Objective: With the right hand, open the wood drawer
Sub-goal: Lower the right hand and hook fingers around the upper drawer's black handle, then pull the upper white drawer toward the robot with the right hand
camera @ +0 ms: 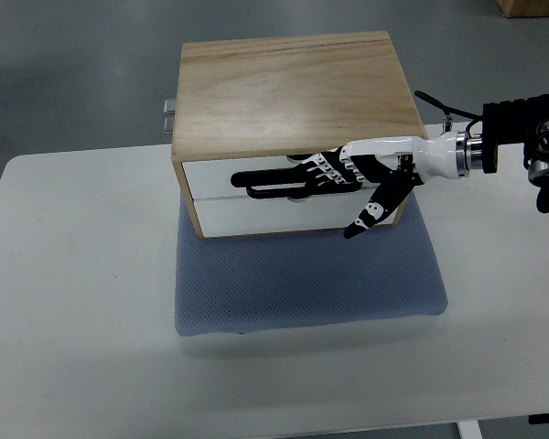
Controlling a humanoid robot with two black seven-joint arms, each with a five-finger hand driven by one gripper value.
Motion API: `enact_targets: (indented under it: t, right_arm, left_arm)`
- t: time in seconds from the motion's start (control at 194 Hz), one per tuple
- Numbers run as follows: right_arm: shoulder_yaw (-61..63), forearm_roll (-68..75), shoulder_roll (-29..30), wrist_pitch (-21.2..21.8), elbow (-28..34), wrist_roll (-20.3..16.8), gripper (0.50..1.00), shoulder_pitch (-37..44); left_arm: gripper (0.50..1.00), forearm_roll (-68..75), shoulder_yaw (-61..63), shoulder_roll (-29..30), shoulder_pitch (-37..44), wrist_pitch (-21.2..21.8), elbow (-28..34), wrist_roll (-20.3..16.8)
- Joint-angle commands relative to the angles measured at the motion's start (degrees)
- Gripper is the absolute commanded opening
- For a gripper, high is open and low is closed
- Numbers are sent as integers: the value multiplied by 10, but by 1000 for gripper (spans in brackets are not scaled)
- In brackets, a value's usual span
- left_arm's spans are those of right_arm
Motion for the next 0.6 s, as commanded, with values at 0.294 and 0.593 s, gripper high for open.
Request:
enact_targets:
  t: [0.294, 0.593]
  right_arm:
    - [0, 1, -4, 0, 18, -1, 954, -3]
    - [0, 2, -26, 0, 62, -1, 954, -13]
  left_arm:
    - [1000, 0, 0, 0, 0, 0, 0, 0]
    - [1000, 0, 0, 0, 0, 0, 0, 0]
